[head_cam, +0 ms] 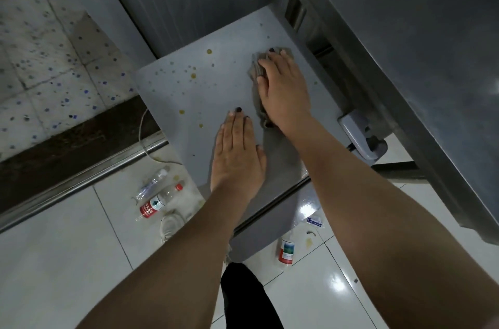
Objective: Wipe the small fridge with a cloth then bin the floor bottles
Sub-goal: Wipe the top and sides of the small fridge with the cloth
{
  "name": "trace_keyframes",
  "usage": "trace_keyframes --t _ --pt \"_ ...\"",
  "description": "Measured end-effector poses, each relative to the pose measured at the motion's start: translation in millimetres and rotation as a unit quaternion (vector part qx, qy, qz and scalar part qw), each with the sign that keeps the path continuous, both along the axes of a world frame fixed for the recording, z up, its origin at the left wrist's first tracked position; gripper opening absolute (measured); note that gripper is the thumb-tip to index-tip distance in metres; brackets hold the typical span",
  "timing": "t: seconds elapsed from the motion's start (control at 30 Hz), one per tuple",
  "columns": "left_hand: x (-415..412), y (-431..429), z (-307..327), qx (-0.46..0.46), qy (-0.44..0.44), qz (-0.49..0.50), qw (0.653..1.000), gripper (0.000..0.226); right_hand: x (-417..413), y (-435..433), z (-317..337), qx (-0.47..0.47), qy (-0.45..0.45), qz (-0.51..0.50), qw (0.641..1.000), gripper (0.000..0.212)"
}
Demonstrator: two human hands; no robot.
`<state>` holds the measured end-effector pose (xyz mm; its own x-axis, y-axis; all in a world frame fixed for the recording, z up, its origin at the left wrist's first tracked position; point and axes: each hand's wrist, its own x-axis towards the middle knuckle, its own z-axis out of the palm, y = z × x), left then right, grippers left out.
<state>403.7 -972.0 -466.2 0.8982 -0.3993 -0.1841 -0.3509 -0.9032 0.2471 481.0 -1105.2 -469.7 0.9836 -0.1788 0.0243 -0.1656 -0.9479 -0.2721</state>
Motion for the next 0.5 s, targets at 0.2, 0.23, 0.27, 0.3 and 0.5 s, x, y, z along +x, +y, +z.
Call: trace_keyframes --t 0.2,0.23,0.27,0.3,0.5 --pt "0.4 -0.9 4.4 -0.005 0.019 -0.002 1.000 0.062 -30.0 4.2 1.6 0.035 -0.027 -0.002 0.999 0.035" --pt "1.0 -1.3 4.3 -0.006 0.020 -0.004 1.000 0.062 -44.4 5.8 2.2 0.041 -0.033 0.002 0.999 0.036" --pt "1.3 -1.3 3.7 -0.005 0.021 -0.005 1.000 0.062 -59.1 7.3 2.2 0.044 -0.031 0.008 0.999 0.037" --pt "1.4 -1.3 3.4 -0.004 0.021 -0.005 1.000 0.062 -72.6 8.2 1.7 0.041 -0.023 0.018 0.999 0.039" --pt "1.3 -2.3 2.2 0.009 0.003 -0.005 1.000 0.072 -71.0 2.1 -4.6 0.010 -0.014 0.068 0.998 0.040"
